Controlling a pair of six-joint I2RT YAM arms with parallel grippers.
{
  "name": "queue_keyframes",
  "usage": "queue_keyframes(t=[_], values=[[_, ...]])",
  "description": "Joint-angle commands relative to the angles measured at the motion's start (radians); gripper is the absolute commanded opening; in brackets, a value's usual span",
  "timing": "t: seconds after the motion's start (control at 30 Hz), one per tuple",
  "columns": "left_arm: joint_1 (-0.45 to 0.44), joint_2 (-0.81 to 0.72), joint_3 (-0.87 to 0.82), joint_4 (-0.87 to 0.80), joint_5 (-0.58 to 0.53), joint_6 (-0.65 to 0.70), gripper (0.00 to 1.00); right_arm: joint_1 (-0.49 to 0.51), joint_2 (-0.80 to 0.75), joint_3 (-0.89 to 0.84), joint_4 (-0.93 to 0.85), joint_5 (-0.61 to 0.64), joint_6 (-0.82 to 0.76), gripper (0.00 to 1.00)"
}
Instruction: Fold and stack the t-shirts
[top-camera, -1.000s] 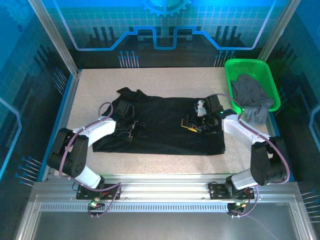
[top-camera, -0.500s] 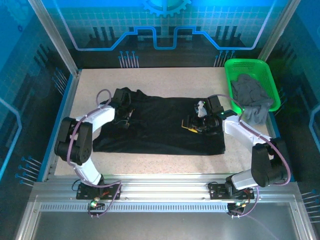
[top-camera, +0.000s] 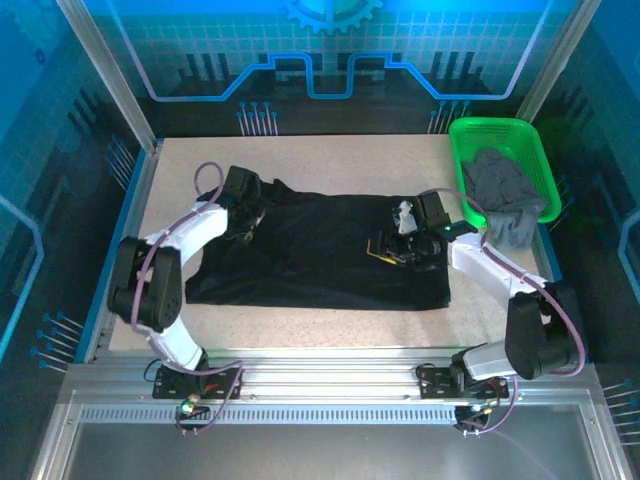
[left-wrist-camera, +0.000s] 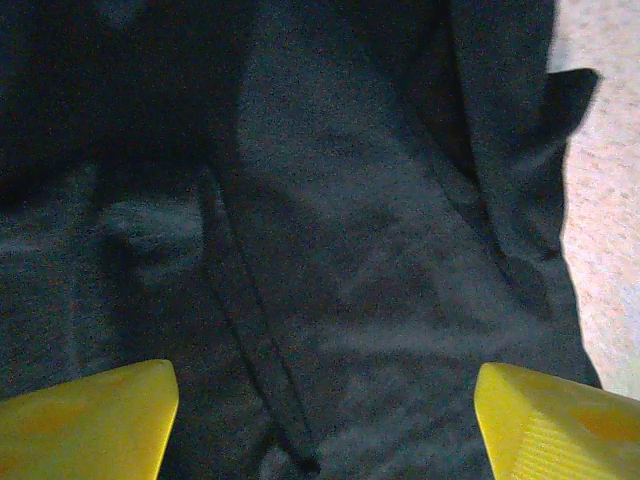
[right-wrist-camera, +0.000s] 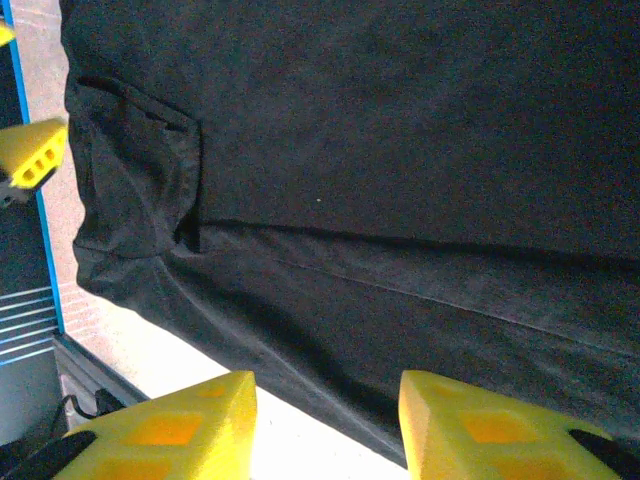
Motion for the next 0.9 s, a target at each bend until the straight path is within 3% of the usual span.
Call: queue_keyframes(t=[0.0, 0.23, 0.4, 0.6, 0.73, 0.87], values=[[0.01, -0.115, -0.083, 0.005, -0.012, 0.079, 0.73, -0.026, -0.024, -0.05, -0.014, 0.028, 0.015, 0.4], [0.047, -0.116, -0.161, 0.001, 0.05, 0.02, 0.51, -0.035, 0.006, -0.065, 0.003, 0.017, 0.017, 0.37], [0.052, 0.002, -0.112, 0.04, 0.088, -0.004, 0.37, -0.033, 0.024, -0.048, 0.008, 0.016, 0.016, 0.35], [0.092, 0.143, -0.023, 0.053, 0.084, 0.024, 0.11, -0.031, 0.01, -0.058, 0.004, 0.018, 0.02, 0.33], [0.119, 0.186, 0.015, 0.06, 0.108, 0.055, 0.09, -0.033, -0.005, -0.065, -0.011, 0.028, 0.017, 0.33], [0.141, 0.09, -0.007, 0.077, 0.116, 0.089, 0.15, -0.044, -0.022, -0.071, -0.034, 0.053, 0.006, 0.32]])
